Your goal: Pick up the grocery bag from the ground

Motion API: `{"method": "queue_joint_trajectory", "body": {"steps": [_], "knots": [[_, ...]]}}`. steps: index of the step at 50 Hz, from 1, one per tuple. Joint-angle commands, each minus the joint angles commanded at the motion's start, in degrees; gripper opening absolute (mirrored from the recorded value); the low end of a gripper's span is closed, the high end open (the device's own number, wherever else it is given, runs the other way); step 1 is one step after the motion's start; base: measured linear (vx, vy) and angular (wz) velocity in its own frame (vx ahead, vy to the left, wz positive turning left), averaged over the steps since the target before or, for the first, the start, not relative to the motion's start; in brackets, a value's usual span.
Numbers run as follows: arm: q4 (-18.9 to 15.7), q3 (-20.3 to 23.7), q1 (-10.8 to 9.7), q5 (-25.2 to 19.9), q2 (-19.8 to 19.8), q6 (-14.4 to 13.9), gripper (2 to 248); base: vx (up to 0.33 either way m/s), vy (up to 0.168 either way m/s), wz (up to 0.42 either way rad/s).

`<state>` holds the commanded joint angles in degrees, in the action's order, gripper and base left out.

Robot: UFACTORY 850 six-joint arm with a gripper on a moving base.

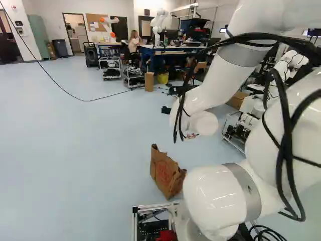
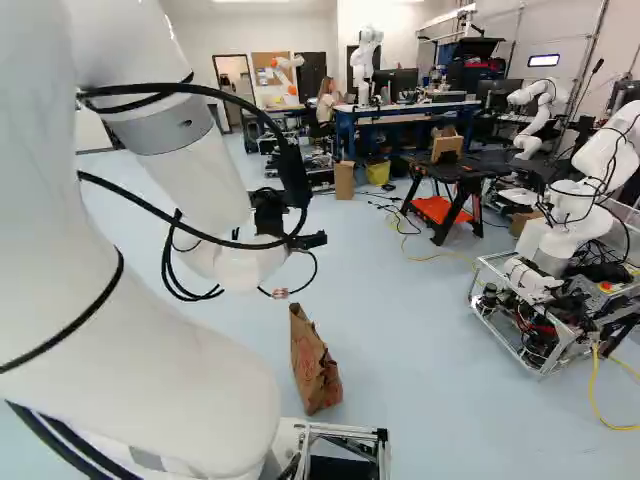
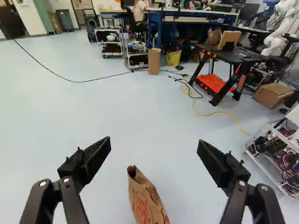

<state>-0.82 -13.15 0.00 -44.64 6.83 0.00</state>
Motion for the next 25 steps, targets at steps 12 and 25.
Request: {"method": "queue_joint_trajectory", "body": {"steps": [12,25], "knots": [[-1.9,-3.7,0.0,7.3,-3.9,0.0,247,0.0,0.0,0.0],[-3.9,-7.7,0.0,15.5,-7.8,0.0,247,0.0,0.0,0.0]]}}
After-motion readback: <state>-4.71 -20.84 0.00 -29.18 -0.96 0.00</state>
